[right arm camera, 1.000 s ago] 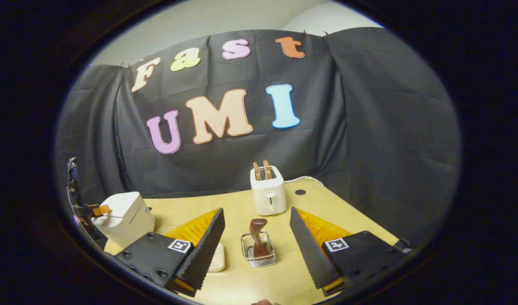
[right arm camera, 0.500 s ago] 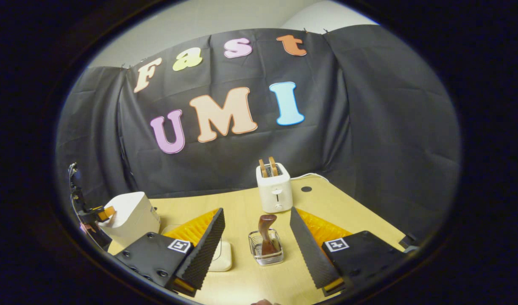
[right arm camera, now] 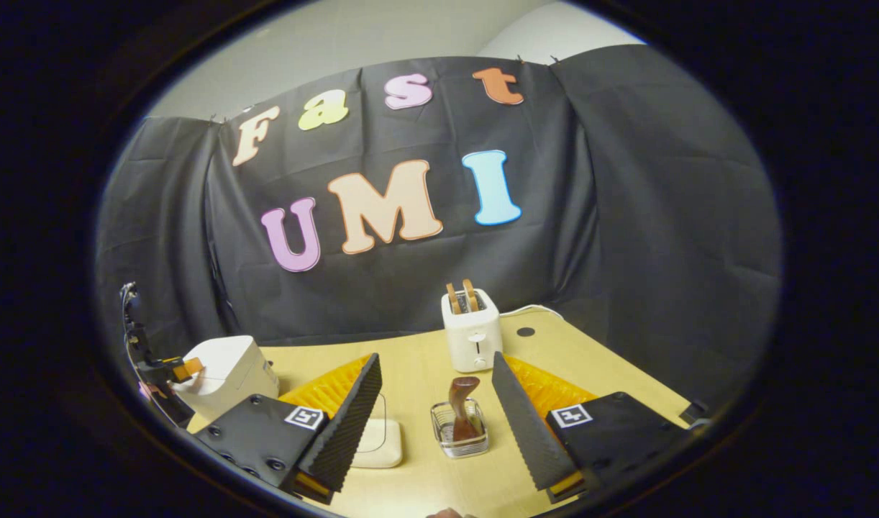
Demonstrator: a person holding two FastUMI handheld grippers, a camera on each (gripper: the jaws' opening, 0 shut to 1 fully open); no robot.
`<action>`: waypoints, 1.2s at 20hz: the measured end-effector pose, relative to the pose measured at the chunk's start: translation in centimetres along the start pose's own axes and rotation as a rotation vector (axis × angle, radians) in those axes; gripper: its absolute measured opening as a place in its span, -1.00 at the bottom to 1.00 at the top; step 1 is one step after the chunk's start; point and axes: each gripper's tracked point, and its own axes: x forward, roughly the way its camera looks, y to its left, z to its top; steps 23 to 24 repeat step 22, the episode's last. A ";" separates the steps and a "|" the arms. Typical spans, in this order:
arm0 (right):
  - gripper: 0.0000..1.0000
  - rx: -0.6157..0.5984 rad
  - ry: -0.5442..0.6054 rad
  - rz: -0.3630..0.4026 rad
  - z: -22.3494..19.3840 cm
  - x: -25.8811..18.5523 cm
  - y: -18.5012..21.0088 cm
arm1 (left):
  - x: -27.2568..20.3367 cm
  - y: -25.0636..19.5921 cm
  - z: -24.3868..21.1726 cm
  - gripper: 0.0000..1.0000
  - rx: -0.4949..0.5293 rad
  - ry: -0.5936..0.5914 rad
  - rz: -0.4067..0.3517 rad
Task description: Close the left gripper, press the button to open the rice cooker; take a wooden spoon from the chopstick holder with the right hand, scoop a spoonful of rice and pour it into the rice cooker, then put the wooden spoon back into the chopstick holder.
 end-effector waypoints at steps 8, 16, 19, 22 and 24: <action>0.96 -0.020 -0.022 0.025 1.3 0.1 1.3 | -3.2 -4.0 1.2 0.89 -0.063 0.015 -0.024; 0.95 -0.022 -0.040 0.059 1.9 0.2 2.4 | -7.3 -12.0 2.9 0.92 0.003 -0.042 -0.137; 0.95 -0.017 -0.056 0.071 2.5 0.4 2.6 | -8.3 -15.6 3.0 0.91 -0.007 -0.052 -0.211; 0.95 -0.014 -0.073 0.075 2.9 0.3 2.2 | -8.8 -18.2 1.8 0.91 -0.006 -0.015 -0.258; 0.95 -0.014 -0.073 0.075 2.9 0.3 2.2 | -8.8 -18.2 1.8 0.91 -0.006 -0.015 -0.258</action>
